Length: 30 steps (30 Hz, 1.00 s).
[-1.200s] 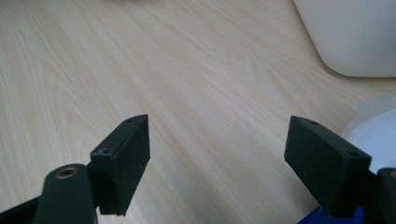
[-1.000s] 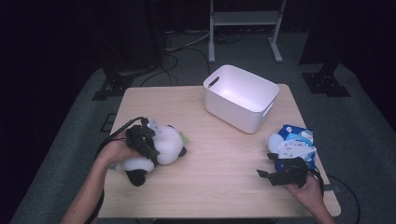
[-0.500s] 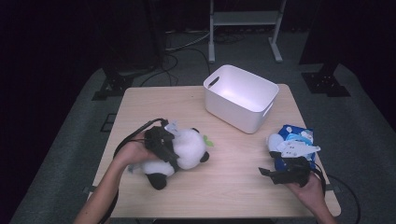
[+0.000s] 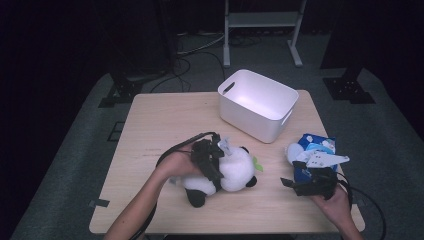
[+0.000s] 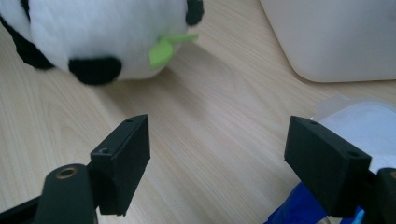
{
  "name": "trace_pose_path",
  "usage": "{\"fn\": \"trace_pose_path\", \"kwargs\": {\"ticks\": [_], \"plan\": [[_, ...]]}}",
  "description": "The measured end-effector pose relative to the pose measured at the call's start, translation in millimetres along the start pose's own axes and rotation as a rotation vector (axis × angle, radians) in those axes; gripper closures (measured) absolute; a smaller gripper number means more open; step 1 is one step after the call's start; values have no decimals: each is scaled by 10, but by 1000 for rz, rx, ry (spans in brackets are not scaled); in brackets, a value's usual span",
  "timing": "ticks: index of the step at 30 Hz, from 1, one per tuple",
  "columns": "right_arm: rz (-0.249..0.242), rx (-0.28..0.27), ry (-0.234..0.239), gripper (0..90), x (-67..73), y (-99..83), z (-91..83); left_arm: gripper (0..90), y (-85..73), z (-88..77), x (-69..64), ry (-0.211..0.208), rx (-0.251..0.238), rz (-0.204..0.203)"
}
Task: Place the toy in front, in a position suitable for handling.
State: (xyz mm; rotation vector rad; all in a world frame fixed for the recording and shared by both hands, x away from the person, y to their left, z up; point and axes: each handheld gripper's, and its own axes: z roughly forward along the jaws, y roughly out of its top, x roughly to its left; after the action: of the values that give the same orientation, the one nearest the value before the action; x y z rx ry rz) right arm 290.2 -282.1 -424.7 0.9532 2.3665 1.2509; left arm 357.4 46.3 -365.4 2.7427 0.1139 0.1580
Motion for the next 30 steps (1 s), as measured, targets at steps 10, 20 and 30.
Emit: {"fn": "trace_pose_path", "kwargs": {"ticks": [10,20,30], "plan": [[-1,16,7,212,0,-5,36,208,59,72,-88,-38,-18,25],[16,24,23,211,-35,46,41,115,-69,-131,-87,-41,-174,-47],[17,52,23,212,-107,259,18,92,-452,-480,-155,8,-287,-131]]}}
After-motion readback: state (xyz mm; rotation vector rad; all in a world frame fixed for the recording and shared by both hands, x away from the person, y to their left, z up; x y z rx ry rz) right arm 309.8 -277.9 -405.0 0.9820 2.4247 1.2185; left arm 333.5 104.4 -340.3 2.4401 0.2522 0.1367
